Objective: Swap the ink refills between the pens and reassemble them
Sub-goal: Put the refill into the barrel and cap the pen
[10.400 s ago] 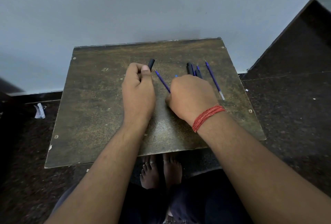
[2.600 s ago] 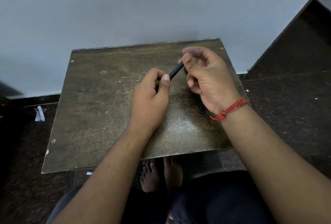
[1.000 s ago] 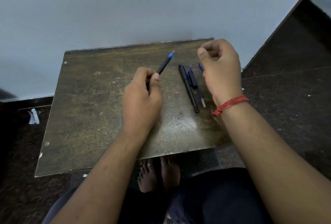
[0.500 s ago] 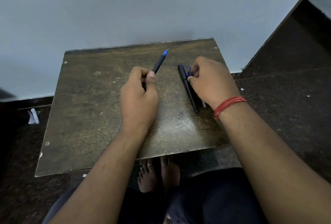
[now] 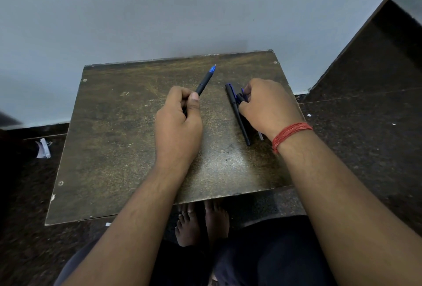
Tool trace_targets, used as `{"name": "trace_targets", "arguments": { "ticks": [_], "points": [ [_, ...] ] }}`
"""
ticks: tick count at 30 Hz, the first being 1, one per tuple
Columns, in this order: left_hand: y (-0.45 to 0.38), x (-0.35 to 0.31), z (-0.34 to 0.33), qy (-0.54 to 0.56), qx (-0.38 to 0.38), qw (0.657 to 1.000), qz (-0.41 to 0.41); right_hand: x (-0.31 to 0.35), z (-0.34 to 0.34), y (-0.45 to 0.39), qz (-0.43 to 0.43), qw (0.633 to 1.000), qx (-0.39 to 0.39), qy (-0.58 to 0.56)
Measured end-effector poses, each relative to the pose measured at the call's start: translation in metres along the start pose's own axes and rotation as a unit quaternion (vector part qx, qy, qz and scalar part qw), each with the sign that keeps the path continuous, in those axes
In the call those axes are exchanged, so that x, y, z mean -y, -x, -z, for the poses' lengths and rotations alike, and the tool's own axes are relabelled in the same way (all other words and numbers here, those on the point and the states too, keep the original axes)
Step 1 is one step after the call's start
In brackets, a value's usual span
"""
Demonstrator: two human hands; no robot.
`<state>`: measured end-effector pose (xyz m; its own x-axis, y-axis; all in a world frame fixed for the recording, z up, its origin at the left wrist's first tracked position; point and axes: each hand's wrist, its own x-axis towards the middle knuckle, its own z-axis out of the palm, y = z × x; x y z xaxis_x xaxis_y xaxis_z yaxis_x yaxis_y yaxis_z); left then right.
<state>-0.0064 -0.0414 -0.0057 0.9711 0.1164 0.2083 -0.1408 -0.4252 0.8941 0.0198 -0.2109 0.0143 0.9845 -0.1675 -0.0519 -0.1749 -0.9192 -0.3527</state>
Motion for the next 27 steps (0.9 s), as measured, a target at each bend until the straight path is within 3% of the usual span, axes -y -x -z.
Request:
{"name": "trace_targets", "arguments": {
  "ticks": [5, 9, 12, 16, 18, 27],
  "points": [
    [0.000, -0.001, 0.000, -0.001, -0.003, 1.000, 0.001, 0.000, 0.002, -0.001, -0.005, 0.998, -0.033, -0.056],
    [0.000, 0.000, 0.001, 0.000, -0.001, 1.000, -0.002, -0.002, 0.007, 0.000, -0.030, 0.968, -0.080, -0.236],
    [-0.001, 0.000, 0.000, 0.000, 0.010, 1.000, -0.005, -0.009, 0.006, -0.002, -0.090, 0.888, -0.105, -0.439],
    [0.000, 0.000, -0.001, 0.003, 0.035, 0.999, -0.015, -0.009, 0.006, -0.002, -0.115, 0.732, -0.074, -0.667],
    [0.002, 0.001, -0.002, 0.002, 0.047, 0.999, -0.023, -0.006, 0.006, -0.002, -0.107, 0.697, -0.071, -0.705],
    [0.003, 0.002, -0.004, -0.021, 0.072, 0.996, -0.053, 0.001, 0.004, -0.001, -0.052, 0.709, -0.059, -0.700]
  ]
}}
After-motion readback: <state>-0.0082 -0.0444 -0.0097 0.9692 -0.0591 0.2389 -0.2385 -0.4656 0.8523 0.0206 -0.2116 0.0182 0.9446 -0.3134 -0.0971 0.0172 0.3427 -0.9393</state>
